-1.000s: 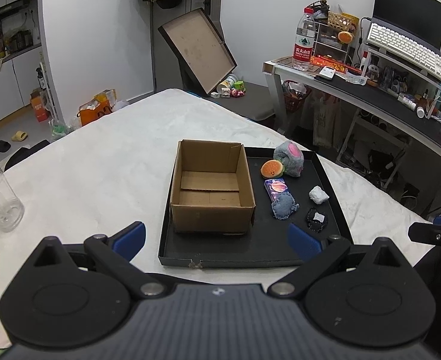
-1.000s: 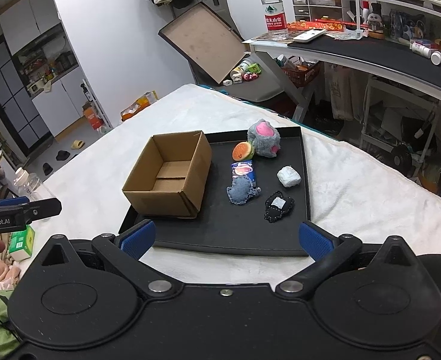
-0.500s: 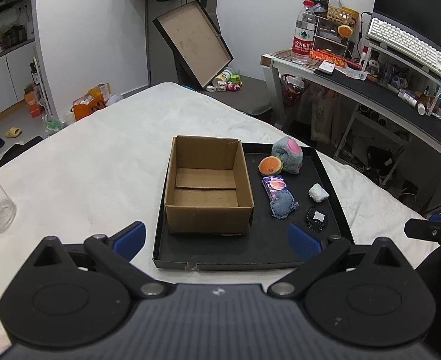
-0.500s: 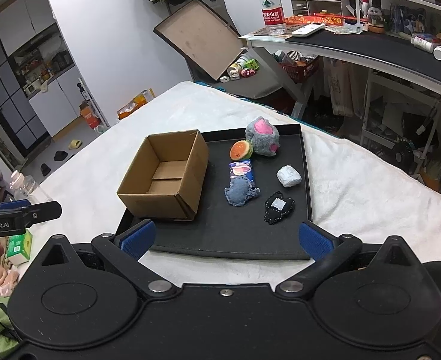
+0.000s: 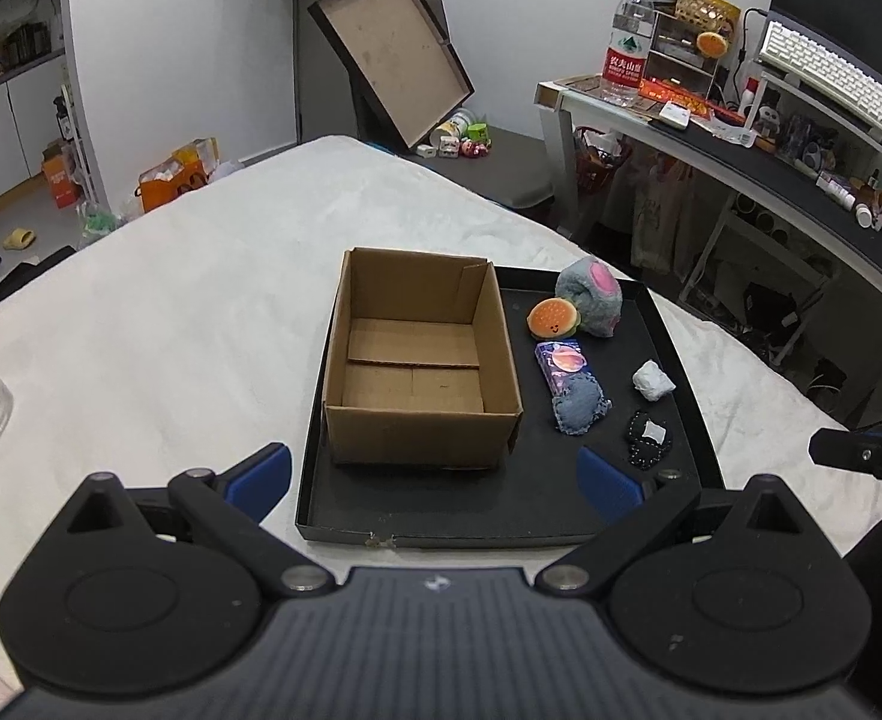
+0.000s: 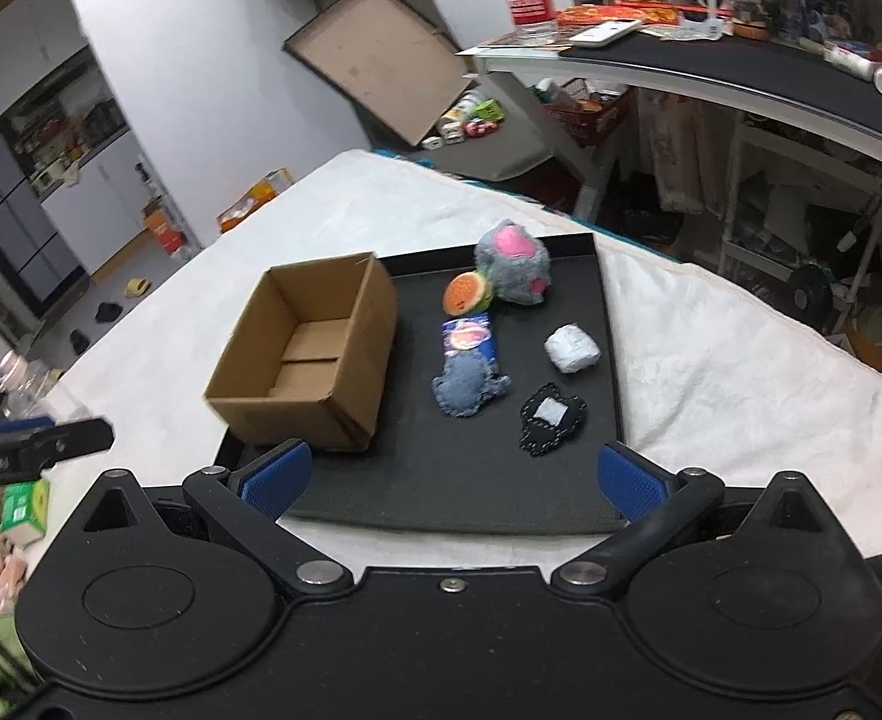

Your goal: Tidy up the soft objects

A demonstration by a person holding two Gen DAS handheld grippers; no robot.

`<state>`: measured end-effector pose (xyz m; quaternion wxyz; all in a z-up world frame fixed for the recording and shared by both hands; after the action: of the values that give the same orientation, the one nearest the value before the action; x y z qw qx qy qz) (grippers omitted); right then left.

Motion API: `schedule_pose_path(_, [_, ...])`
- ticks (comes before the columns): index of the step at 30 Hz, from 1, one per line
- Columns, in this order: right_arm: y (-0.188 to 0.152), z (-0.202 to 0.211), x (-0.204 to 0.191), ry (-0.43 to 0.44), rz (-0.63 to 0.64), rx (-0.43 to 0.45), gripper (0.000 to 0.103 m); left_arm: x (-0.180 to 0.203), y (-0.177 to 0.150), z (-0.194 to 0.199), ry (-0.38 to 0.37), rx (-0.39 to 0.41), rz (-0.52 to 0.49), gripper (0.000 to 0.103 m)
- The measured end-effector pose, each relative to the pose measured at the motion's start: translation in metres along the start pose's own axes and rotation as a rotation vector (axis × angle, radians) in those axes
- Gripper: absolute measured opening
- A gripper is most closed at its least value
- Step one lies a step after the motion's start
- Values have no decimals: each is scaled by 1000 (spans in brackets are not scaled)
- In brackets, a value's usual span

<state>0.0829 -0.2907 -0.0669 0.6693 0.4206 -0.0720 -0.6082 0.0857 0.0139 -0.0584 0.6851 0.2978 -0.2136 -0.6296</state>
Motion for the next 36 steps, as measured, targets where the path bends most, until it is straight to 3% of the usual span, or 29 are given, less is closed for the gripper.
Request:
schedule_pose_path(20, [19,-58,39,-16,-65,-32,102,-1,14,-65,24,-69,27,98])
schedule_pose_path(29, [20,-89,57,-9,-121,-61,98,-7,22,-92,37,-75,55,86])
schedule_pose_path(34, [18,-107,68,5,-163,-68,92,-14,26,-110,50,-98,79,70])
schedule_pose_path(36, [16,-114,73,13,-179,-67,92,-17,26,-119,56,-113,78,68])
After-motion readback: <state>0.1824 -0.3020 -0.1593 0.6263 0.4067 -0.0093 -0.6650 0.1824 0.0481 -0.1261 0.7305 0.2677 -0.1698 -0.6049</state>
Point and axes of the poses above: each gripper's, at about its wrist camera, not at the fingertips, and z roughly against the way its jaws point, x to its right, y to its top, the point moved 3 cm from there along -z, roughly the way its jaws point, and after that the axes turned 12 degrees about y, right-handed, at the moved point
